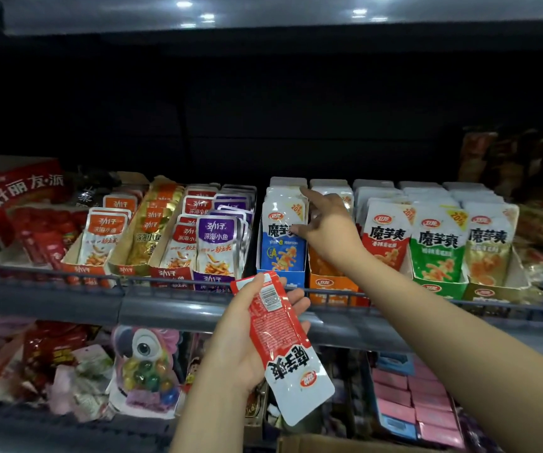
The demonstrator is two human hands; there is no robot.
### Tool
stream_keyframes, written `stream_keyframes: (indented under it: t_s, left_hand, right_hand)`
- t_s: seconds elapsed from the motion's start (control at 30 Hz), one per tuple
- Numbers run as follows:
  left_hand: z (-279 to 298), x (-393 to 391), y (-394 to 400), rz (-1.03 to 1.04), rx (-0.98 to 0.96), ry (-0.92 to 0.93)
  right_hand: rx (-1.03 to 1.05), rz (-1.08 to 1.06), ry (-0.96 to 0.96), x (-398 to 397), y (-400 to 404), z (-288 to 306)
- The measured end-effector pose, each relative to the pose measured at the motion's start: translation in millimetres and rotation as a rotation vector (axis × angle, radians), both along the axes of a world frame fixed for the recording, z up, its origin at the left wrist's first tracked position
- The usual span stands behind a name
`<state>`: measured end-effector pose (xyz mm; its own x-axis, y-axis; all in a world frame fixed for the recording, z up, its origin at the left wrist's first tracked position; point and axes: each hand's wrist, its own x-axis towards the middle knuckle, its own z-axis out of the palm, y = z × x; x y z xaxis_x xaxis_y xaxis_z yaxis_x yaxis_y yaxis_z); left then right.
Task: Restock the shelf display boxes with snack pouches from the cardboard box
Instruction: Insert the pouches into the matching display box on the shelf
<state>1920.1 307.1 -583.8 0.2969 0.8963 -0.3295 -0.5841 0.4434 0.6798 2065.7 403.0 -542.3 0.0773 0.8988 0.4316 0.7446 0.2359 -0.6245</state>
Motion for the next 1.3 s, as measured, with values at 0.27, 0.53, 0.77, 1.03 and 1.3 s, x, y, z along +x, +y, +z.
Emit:
stream_keyframes:
  t_s: [0.27, 0.53, 0.77, 1.03, 1.3]
  left_hand:
    - [-2, 14, -5, -0.092, 0.049, -0.038]
    - [-3, 61, -22, -0.074, 0.139, -0.013]
    - [-11, 83, -30, -0.206, 0.278, 0.303]
    - [-8, 73, -27, -0.356, 0.139, 0.120]
    - [-18, 95, -37, -0.175, 0.310, 0.356]
  right_hand:
    - [-0.109, 0.097, 0.227, 24, -100, -25]
    - [-0.572, 0.129, 0.448, 73, -177, -60]
    - [-0.233, -0.136, 0.350, 120, -196, -55]
    - [0.080, 0.000, 0.034, 152, -197, -49]
    - [-0.013, 0.074, 0.556, 153, -188, -51]
